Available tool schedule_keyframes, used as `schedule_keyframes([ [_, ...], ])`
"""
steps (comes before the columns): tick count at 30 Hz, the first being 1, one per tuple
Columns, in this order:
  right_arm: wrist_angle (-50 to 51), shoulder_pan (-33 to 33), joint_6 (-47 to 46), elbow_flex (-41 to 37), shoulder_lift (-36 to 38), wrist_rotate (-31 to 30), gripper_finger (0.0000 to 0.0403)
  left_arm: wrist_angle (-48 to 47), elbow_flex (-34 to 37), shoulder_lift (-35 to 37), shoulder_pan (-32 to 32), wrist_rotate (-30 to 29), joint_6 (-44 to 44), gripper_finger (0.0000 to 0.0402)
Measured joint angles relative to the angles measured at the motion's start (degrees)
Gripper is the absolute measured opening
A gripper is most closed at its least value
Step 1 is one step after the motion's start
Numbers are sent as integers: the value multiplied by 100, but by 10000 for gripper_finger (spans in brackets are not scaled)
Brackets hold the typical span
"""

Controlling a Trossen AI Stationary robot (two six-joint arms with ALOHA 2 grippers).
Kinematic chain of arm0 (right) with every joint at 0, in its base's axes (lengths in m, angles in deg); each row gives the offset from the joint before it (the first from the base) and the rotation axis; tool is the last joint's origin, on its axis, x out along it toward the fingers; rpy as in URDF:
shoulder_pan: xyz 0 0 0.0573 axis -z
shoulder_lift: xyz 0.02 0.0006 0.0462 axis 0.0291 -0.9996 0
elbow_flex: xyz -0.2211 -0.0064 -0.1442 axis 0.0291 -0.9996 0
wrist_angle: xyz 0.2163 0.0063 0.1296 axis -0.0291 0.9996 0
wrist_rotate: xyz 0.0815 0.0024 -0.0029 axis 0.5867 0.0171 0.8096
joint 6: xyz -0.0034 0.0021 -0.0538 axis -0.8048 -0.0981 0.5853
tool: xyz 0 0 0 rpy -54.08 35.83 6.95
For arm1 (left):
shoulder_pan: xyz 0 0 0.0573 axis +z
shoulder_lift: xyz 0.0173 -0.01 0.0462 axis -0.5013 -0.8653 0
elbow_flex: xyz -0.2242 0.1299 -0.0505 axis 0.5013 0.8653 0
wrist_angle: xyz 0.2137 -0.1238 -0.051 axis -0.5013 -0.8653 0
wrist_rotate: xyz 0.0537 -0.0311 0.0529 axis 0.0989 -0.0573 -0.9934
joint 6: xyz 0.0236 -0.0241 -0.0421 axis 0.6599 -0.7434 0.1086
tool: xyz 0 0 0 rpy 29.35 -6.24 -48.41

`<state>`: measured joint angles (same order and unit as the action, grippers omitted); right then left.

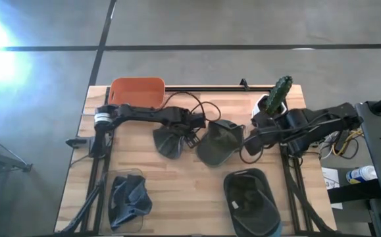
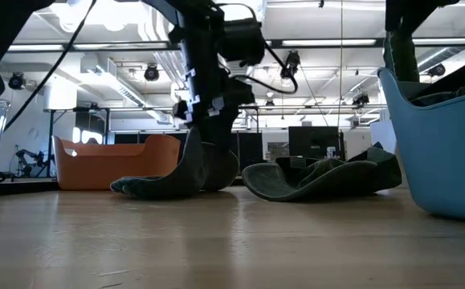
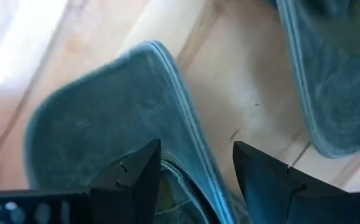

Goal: Pick & Place hat
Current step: Put the left green cap into the orange bin

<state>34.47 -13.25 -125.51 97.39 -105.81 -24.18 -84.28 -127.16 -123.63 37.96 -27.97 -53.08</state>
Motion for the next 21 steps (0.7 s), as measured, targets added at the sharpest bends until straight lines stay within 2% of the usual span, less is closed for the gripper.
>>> schedule_keyframes([
  [4,-15,0,31,-95,-15,-23,205,-43,0,-161,0,3,49,190],
  [7,-20,-2,45,-189,-15,-22,205,-186,2,-212,2,-4,105,168],
  [10,-34,-4,81,-244,-15,-22,205,-299,2,-159,0,-164,161,117],
  [14,-58,-4,202,-262,-13,-101,205,-390,-2,14,0,-446,176,23],
  [21,-104,-2,301,-265,-2,-250,205,-223,-264,555,-9,-492,-107,8],
])
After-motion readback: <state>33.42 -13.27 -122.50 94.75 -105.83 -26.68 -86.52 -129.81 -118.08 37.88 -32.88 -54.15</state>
